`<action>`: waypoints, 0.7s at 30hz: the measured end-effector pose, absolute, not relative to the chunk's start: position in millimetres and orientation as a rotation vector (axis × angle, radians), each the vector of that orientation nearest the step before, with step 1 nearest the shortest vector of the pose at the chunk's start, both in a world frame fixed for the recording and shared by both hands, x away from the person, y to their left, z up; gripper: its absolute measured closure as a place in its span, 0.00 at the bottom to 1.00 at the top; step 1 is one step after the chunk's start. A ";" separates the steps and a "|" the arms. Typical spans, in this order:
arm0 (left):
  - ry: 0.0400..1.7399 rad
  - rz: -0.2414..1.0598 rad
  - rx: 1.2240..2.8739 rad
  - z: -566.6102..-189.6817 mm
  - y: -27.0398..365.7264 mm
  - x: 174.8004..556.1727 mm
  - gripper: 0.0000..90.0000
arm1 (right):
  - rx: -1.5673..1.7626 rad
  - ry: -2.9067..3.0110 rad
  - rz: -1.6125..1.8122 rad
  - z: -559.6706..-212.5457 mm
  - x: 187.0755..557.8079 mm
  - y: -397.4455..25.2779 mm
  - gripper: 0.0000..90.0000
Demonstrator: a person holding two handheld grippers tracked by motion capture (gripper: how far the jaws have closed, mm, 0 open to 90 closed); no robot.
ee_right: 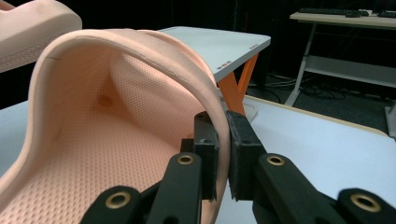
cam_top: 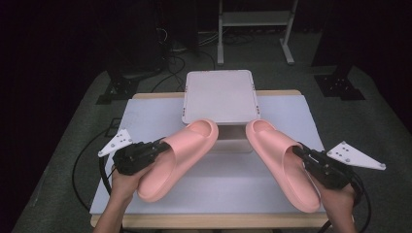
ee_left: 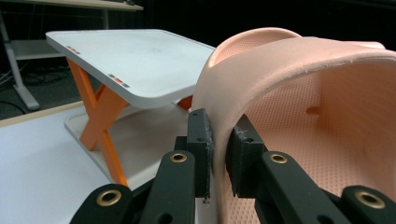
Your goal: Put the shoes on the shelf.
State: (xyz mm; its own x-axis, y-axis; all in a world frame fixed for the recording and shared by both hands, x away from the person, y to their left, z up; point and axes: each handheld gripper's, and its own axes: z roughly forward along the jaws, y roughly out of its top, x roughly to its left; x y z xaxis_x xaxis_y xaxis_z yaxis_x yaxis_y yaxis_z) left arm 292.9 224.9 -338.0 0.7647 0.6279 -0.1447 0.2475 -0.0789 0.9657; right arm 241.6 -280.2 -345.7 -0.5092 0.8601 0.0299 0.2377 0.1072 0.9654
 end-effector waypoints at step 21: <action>0.725 0.413 1.685 -316.8 229.7 322.6 0.89 | 1.032 1.826 1.403 -316.0 275.9 -273.0 0.93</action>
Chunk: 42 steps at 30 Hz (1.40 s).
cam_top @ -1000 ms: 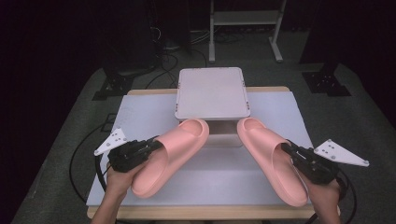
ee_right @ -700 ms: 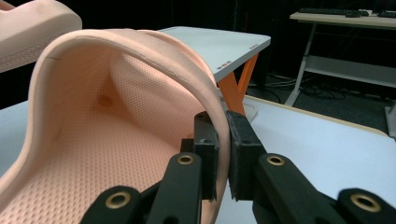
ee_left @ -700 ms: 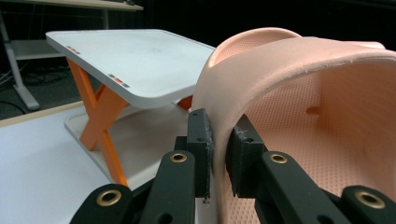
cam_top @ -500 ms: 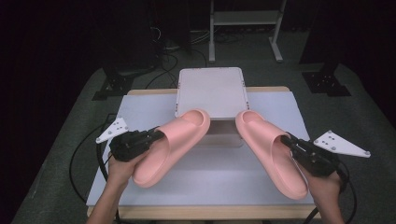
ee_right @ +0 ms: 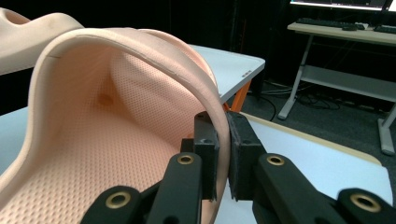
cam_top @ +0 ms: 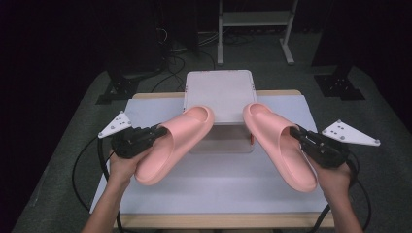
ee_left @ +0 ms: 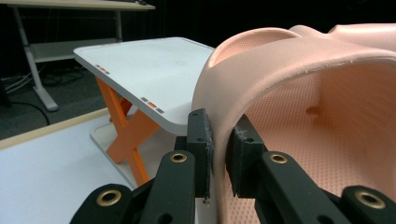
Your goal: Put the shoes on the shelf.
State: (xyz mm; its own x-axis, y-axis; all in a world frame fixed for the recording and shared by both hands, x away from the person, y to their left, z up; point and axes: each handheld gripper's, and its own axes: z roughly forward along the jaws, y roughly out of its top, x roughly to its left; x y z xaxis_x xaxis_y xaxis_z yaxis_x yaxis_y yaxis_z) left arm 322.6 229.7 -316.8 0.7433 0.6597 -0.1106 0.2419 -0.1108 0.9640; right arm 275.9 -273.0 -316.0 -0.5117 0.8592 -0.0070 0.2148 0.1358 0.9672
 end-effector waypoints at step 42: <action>0.793 0.459 1.730 -298.3 214.5 377.9 0.89 | 1.026 1.833 1.319 -295.1 346.9 -246.6 0.93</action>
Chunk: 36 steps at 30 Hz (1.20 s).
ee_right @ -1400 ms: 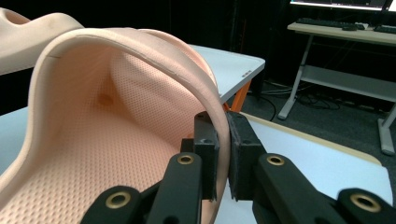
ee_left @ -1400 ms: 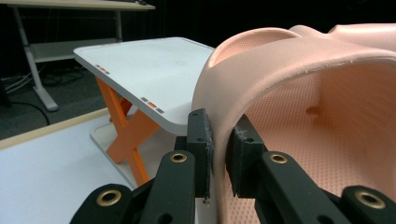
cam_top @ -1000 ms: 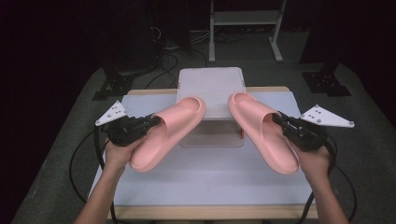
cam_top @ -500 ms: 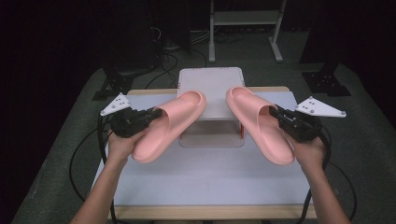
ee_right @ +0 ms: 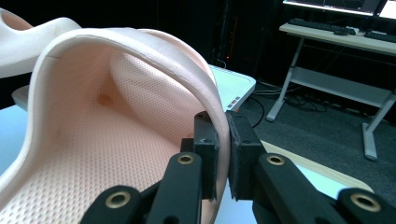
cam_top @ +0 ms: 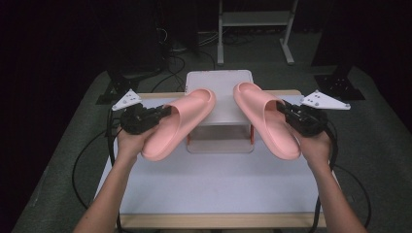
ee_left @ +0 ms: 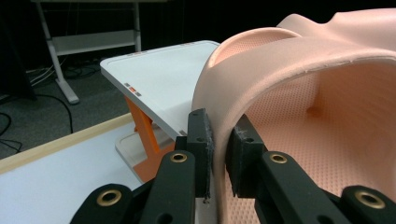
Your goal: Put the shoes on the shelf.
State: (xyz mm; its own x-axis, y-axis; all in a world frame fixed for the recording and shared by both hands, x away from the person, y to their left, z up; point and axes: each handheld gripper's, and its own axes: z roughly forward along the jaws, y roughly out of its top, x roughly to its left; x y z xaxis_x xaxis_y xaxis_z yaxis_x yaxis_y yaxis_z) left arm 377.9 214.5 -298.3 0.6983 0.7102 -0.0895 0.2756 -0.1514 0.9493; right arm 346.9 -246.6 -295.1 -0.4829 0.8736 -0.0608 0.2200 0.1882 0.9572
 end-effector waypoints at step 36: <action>0.896 0.496 1.790 -284.9 192.3 435.7 0.89 | 1.058 1.849 1.255 -289.0 398.7 -222.8 0.92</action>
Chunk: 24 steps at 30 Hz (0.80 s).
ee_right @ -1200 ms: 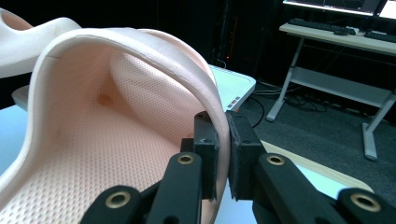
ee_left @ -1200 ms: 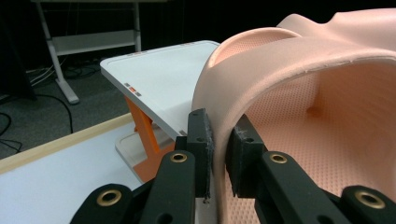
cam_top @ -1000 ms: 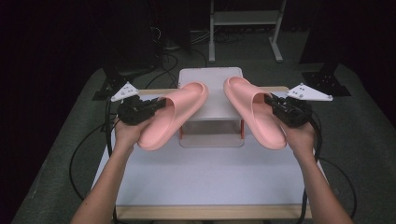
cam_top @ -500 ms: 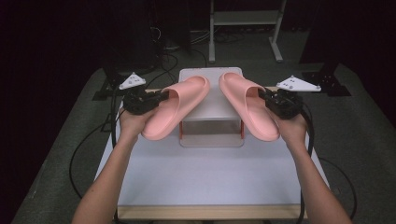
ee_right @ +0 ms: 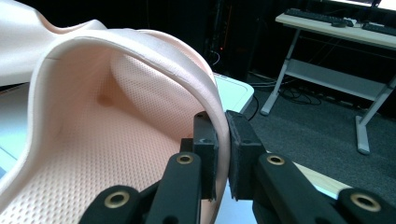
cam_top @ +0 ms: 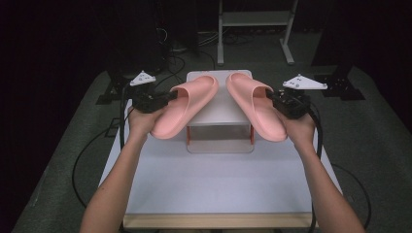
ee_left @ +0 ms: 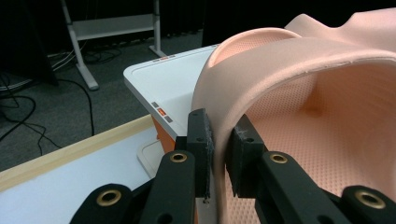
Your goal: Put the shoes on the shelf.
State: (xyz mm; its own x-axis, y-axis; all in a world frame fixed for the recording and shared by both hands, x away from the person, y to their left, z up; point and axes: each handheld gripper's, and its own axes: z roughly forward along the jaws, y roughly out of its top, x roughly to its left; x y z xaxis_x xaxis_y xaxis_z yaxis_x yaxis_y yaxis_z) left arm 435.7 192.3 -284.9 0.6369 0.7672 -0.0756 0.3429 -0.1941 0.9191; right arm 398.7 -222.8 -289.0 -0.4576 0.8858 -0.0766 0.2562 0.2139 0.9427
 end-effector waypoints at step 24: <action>0.921 0.505 1.801 -282.3 178.8 456.6 0.89 | 1.068 1.854 1.217 -288.4 420.2 -207.4 0.92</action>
State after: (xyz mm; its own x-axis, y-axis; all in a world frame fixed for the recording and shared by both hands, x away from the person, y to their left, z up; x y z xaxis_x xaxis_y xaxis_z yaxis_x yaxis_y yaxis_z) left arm 456.6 178.8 -282.3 0.6213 0.7802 -0.0726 0.3583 -0.2005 0.9118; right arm 420.2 -207.4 -288.4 -0.4426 0.8919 -0.0926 0.2699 0.2310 0.9348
